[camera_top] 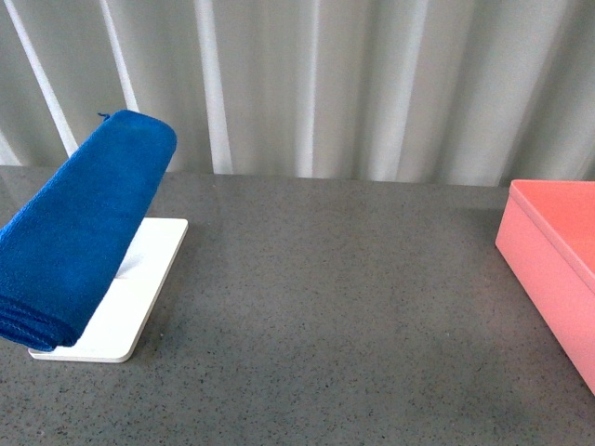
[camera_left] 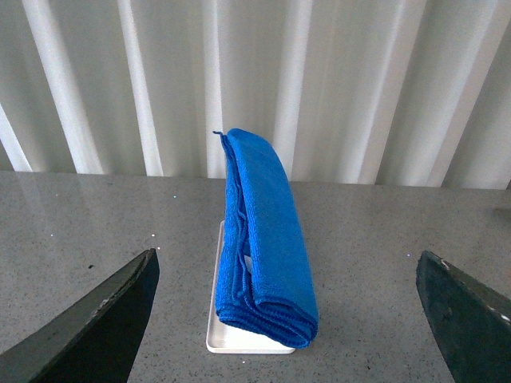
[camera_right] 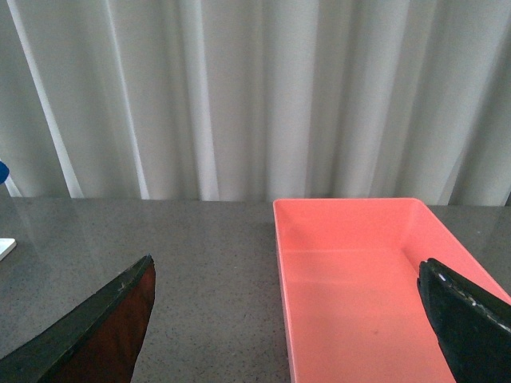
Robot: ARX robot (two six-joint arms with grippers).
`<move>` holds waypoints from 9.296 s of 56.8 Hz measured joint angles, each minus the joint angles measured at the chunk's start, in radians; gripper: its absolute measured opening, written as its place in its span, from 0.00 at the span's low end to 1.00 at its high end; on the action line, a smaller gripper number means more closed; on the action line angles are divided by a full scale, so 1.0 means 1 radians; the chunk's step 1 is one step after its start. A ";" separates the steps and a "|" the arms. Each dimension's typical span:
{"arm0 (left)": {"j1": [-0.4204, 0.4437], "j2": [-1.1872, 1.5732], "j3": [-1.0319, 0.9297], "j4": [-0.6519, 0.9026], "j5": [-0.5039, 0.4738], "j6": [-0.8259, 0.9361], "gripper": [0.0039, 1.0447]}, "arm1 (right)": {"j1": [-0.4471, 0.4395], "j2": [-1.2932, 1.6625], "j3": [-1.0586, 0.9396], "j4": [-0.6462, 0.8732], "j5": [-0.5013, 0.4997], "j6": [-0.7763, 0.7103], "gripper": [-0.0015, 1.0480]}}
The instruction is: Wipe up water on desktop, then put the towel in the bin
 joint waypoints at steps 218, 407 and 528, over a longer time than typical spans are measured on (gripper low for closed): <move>-0.314 1.528 0.991 0.223 0.523 -0.256 0.05 | -0.035 0.491 0.116 0.200 -0.292 0.063 0.93; -0.280 1.344 0.581 0.758 -0.271 -0.031 0.48 | 0.317 1.651 0.640 0.788 -0.431 0.421 0.04; 0.000 0.180 0.000 0.187 -0.001 -0.003 0.03 | 0.303 1.609 0.620 0.702 -0.418 0.366 0.04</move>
